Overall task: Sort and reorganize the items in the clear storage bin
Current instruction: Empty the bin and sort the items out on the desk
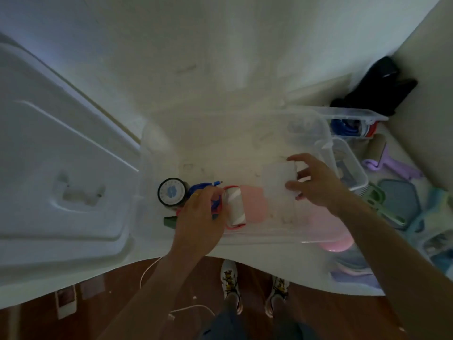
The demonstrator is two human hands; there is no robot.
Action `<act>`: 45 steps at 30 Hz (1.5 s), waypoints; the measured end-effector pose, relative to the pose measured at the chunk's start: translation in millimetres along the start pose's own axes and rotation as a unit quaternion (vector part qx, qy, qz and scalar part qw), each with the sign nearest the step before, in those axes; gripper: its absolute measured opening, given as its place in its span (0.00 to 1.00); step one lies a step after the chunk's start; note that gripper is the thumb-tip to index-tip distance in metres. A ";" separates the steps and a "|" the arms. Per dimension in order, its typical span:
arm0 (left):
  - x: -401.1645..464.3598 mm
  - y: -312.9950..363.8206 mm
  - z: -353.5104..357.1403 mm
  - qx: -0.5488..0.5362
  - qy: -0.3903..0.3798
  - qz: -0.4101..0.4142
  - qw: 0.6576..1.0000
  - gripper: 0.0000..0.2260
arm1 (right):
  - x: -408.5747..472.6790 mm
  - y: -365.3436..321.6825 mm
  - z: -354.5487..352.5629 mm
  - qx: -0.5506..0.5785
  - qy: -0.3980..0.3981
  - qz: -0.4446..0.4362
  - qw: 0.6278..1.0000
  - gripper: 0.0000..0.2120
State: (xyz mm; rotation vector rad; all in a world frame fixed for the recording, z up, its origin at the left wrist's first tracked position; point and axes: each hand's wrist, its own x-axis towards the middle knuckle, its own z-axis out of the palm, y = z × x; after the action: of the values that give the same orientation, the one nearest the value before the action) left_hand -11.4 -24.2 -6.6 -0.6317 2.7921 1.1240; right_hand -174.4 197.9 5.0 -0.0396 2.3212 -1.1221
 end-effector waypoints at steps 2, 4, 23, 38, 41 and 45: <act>5.3 14.4 -1.4 -0.030 -0.010 0.006 0.999 0.16 | -27.2 -5.9 -13.4 0.064 -0.018 -0.013 0.998 0.30; 10.3 36.5 -1.7 -0.115 -0.045 -0.011 0.992 0.17 | -52.4 -8.0 -24.6 0.113 -0.033 -0.035 0.992 0.27; -125.7 75.8 126.9 -0.348 -0.230 -0.248 0.874 0.13 | -197.6 158.7 23.5 0.199 0.095 0.175 0.959 0.13; -87.7 62.3 127.7 -0.185 -0.181 -0.146 0.955 0.08 | -158.4 146.6 21.3 0.135 0.121 0.061 0.982 0.11; -95.2 86.3 41.7 -0.138 -0.144 -0.062 0.978 0.06 | -181.7 69.4 -22.2 0.150 0.116 -0.043 0.981 0.09; -57.5 77.8 -27.4 -0.056 -0.004 -0.003 0.998 0.04 | -140.6 -15.4 -19.0 0.062 0.081 -0.120 0.988 0.05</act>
State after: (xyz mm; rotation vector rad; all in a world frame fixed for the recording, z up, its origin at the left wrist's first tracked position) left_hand 12.7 27.8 76.0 -0.6413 2.7337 1.2864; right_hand -68.1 237.7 91.5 -0.1914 2.4322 -1.4354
